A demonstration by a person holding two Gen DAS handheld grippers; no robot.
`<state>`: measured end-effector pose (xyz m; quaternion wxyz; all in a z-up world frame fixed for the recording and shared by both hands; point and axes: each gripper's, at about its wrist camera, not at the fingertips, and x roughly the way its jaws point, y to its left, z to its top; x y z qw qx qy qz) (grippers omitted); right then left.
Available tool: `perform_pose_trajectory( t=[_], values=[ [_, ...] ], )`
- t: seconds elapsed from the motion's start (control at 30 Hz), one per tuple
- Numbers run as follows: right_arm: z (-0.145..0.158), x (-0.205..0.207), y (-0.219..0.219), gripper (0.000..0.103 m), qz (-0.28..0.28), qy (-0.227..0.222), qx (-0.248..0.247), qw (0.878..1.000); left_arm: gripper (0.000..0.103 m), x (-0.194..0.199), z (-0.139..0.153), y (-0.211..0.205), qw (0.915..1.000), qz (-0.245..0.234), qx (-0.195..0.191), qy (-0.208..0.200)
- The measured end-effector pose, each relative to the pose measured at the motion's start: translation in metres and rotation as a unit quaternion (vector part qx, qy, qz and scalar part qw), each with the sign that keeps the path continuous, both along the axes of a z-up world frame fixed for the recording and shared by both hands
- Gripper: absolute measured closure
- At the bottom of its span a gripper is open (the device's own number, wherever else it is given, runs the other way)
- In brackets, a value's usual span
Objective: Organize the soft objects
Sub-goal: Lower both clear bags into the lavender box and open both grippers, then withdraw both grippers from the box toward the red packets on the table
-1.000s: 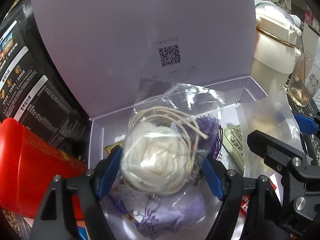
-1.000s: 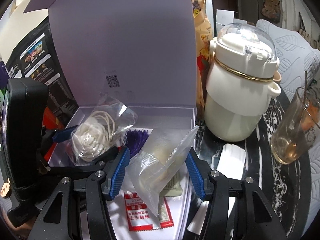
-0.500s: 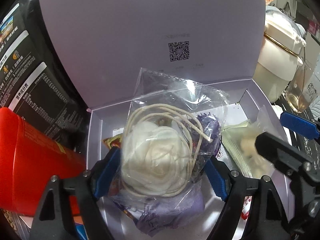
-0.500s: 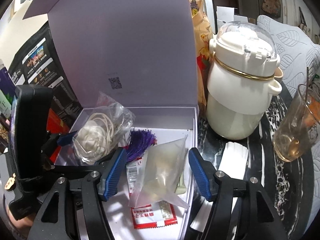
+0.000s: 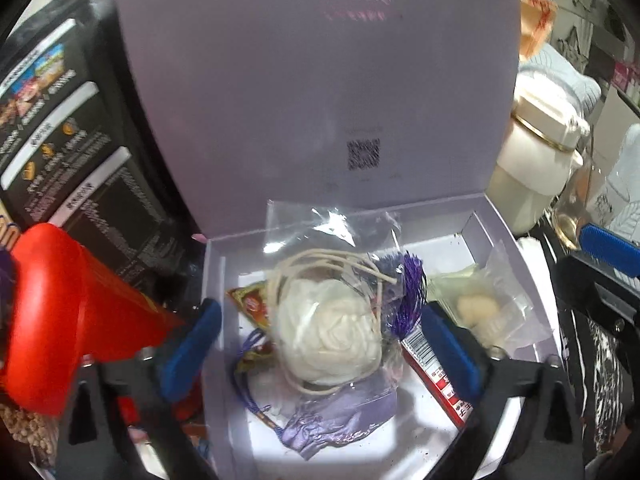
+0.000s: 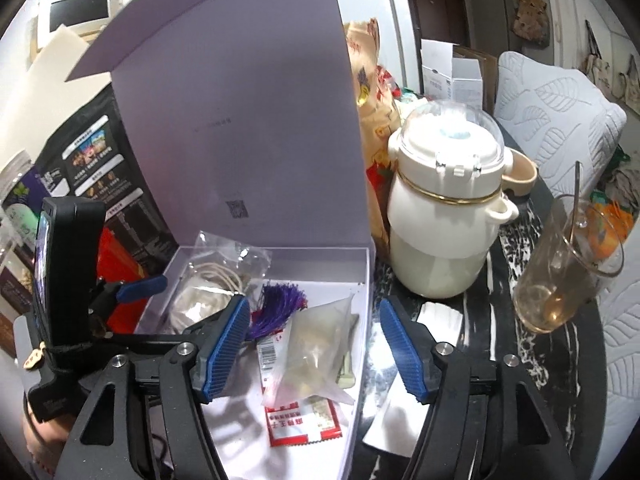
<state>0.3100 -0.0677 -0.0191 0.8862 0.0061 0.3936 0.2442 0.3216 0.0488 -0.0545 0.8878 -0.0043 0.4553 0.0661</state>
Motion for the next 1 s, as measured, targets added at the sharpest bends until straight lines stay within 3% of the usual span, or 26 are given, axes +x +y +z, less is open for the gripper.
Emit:
perform_pose_trajectory(
  t=[0.47,1.0],
  values=[
    [0.035,-0.026,-0.006,0.032,-0.012,-0.043,0.010,0.999,0.001,-0.030,0.048,0.015,0.9987,0.012,0.012,-0.049],
    [0.106,-0.095,-0.022,0.027,-0.016,-0.125,0.016,0.992,0.001,-0.108,0.148,0.008,0.9893,0.001,0.020,-0.144]
  ],
)
